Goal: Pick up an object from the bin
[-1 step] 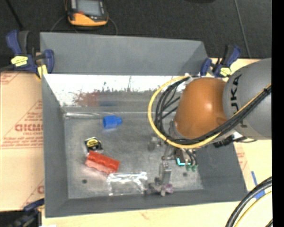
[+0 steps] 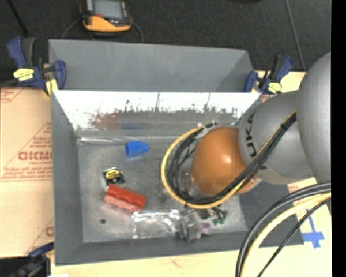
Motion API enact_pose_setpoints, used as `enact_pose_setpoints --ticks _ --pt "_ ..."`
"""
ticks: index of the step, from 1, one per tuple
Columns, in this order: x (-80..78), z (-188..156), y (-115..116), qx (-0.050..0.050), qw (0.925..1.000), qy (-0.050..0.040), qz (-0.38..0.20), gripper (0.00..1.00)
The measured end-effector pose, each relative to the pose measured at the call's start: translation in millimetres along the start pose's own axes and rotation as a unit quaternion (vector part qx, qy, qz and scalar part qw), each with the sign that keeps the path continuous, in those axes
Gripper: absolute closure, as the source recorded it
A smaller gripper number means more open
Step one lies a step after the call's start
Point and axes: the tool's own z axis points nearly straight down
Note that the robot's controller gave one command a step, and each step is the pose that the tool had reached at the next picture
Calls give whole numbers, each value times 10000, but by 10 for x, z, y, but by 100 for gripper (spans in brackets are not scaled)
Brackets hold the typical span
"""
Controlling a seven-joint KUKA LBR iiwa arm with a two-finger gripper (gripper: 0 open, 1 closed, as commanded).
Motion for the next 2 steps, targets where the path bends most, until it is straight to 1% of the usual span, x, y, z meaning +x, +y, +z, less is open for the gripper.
enact_pose_setpoints --ticks 1,2 --pt "241 -298 -549 1 9990 77 443 0" --pt "275 -410 -652 -6 10000 63 71 0"
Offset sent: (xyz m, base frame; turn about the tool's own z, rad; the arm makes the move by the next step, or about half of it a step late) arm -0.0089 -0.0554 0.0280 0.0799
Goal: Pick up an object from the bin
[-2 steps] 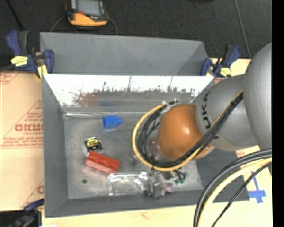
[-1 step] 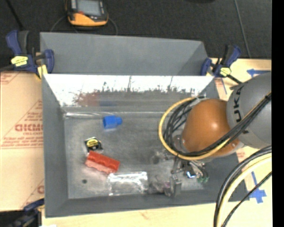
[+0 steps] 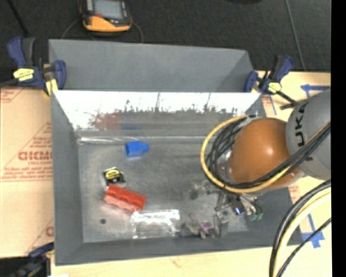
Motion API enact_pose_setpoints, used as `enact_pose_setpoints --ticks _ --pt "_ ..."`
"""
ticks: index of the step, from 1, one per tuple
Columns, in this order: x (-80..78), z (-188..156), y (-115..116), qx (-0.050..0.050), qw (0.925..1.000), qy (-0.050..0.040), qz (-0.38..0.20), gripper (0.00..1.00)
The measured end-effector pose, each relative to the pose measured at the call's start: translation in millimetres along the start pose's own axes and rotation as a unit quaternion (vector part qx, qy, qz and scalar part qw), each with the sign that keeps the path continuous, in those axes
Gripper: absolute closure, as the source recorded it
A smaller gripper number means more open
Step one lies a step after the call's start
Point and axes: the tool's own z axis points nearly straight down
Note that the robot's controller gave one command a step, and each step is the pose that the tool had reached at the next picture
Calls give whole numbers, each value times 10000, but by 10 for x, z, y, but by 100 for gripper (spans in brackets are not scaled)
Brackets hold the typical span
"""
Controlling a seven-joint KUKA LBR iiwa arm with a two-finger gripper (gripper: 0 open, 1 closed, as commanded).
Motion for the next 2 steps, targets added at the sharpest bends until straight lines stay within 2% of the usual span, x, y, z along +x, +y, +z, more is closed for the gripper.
enact_pose_setpoints --ticks 1,2 --pt "-112 404 184 16 9999 -90 61 0" --pt "-16 395 -127 17 10000 -82 24 0"
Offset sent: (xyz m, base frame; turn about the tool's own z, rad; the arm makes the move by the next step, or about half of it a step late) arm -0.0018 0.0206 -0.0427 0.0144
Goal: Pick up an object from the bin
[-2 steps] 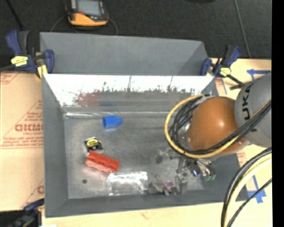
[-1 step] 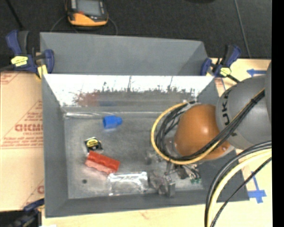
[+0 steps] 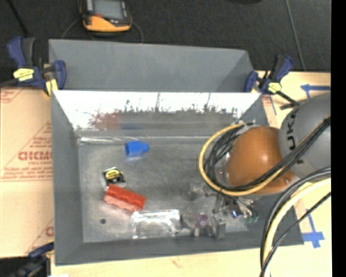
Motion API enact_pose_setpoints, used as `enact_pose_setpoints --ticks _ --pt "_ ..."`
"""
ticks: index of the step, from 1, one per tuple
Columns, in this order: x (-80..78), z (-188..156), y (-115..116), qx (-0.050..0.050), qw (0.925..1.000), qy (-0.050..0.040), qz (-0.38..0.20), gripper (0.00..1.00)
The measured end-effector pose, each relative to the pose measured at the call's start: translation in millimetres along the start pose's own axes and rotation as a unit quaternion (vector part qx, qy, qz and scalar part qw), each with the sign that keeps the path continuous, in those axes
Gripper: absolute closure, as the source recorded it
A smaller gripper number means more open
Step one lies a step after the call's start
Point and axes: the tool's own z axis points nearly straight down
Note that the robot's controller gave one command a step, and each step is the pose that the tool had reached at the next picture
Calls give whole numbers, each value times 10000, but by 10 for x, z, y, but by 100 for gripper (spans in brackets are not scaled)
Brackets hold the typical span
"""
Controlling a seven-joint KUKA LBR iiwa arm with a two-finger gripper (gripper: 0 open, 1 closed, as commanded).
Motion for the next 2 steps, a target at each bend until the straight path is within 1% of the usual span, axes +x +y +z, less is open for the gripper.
enact_pose_setpoints --ticks 1,2 --pt "44 25 28 -27 10000 83 -12 100" --pt "16 -405 12 -16 10000 86 14 100"
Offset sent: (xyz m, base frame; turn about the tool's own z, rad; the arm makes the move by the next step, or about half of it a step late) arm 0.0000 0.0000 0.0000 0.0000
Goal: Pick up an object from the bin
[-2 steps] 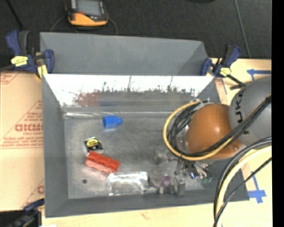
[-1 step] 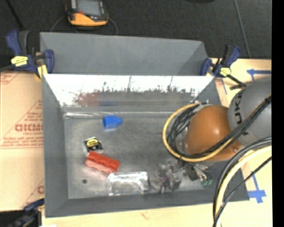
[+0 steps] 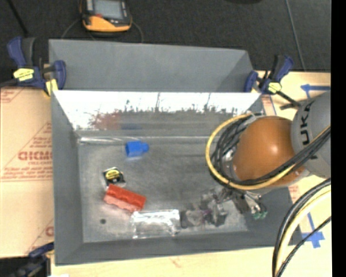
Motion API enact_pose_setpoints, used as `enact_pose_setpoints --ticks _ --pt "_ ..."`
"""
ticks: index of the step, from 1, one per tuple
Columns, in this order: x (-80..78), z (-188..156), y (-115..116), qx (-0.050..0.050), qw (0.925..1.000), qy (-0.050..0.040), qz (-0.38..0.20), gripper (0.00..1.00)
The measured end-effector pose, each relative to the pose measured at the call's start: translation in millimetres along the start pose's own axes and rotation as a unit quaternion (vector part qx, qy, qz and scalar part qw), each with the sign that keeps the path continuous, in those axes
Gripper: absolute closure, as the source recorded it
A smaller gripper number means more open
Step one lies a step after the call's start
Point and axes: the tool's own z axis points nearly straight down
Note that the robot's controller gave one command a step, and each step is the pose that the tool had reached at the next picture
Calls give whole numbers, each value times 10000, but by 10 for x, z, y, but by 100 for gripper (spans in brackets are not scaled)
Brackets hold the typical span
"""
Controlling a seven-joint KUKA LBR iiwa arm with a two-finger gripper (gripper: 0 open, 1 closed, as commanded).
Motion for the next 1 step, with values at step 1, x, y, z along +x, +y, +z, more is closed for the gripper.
enact_pose_setpoints --ticks 1 --pt "-17 -288 -16 -1 10000 4 32 100"
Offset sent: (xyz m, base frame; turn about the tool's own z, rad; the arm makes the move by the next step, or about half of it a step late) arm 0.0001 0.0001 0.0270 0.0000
